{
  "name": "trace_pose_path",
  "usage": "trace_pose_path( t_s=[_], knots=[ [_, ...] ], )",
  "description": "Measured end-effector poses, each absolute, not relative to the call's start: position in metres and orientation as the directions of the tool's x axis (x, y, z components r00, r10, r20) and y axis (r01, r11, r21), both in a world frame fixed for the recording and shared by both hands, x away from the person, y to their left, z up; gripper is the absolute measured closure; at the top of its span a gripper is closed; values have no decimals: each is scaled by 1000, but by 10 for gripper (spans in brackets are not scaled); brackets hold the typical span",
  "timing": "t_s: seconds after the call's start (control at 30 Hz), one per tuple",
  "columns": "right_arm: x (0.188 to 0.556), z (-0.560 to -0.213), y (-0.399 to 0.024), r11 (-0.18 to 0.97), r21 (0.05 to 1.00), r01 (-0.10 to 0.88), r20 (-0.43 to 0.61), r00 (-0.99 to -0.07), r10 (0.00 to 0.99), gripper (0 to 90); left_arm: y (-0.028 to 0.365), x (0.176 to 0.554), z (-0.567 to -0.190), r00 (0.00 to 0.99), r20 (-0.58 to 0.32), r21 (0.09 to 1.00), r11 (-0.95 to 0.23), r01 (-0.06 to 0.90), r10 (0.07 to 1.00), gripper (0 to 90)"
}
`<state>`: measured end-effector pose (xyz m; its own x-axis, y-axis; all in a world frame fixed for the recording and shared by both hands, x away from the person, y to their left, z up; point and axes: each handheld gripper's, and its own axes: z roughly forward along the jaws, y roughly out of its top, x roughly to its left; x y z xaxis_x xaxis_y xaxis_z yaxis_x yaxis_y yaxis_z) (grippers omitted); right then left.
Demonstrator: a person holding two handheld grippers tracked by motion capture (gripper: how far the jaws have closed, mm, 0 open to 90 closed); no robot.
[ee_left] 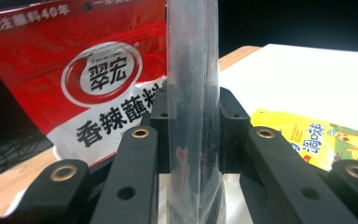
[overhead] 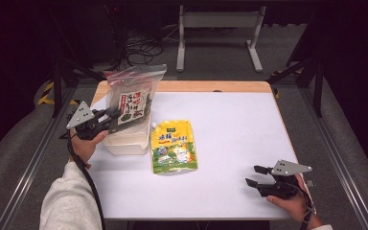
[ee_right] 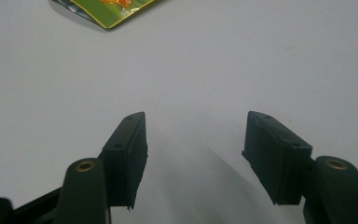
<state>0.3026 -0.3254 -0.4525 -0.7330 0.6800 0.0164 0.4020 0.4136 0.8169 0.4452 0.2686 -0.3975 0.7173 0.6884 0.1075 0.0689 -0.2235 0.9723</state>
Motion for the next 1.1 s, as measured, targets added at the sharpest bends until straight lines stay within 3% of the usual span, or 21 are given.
trace_pose_path(
  t_s=[0.4, 1.1],
  knots=[
    [304, -449, -321, 424, 821, 382, 6, -748, 663, 389, 284, 440, -414, 714, 68, 962, -236, 139, 696, 730],
    [307, -448, -316, 442, 816, 372, -5, -761, 649, 389, 282, 435, -419, 705, 38, 961, -220, 169, 709, 731]
  ],
)
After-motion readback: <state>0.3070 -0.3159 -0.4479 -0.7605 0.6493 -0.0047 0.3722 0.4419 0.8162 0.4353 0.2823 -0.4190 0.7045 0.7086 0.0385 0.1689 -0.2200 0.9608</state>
